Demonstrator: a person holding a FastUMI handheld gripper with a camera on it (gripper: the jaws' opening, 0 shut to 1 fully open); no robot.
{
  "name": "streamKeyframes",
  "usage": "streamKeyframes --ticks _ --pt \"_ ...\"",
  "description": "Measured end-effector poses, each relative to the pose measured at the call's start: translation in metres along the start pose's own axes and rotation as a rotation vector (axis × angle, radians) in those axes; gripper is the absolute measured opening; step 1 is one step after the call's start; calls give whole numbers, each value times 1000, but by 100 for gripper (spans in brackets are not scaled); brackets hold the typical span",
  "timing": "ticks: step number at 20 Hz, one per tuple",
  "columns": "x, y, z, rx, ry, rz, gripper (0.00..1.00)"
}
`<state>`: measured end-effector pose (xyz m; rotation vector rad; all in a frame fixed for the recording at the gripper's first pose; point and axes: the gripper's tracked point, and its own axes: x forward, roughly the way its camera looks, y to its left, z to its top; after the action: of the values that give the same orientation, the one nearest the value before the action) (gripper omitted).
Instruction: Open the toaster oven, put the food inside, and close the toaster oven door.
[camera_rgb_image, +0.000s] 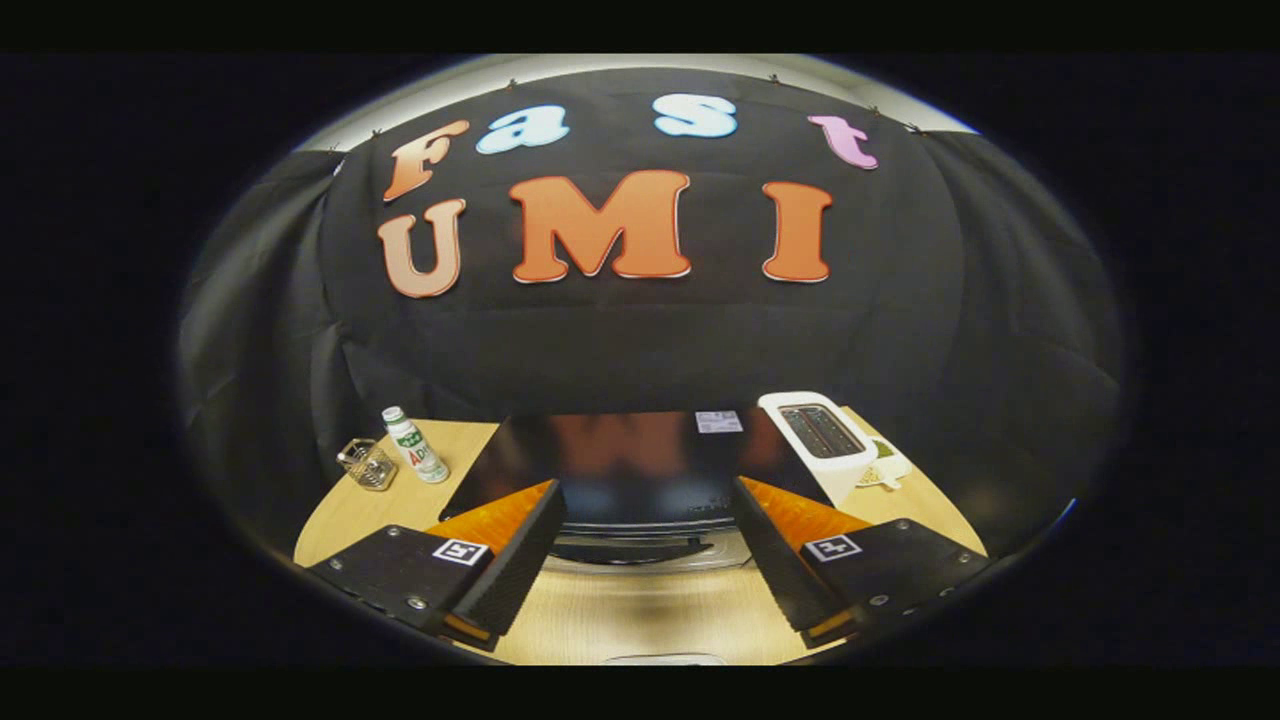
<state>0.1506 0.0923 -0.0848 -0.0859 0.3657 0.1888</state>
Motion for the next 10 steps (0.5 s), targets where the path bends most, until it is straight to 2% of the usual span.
streamKeyframes --ticks 5,8,10 --pt "26 16 -22 -52 84 36 99" --pt "34 27 -35 -38 128 74 99" --pt "40 27 -42 -41 147 72 99"
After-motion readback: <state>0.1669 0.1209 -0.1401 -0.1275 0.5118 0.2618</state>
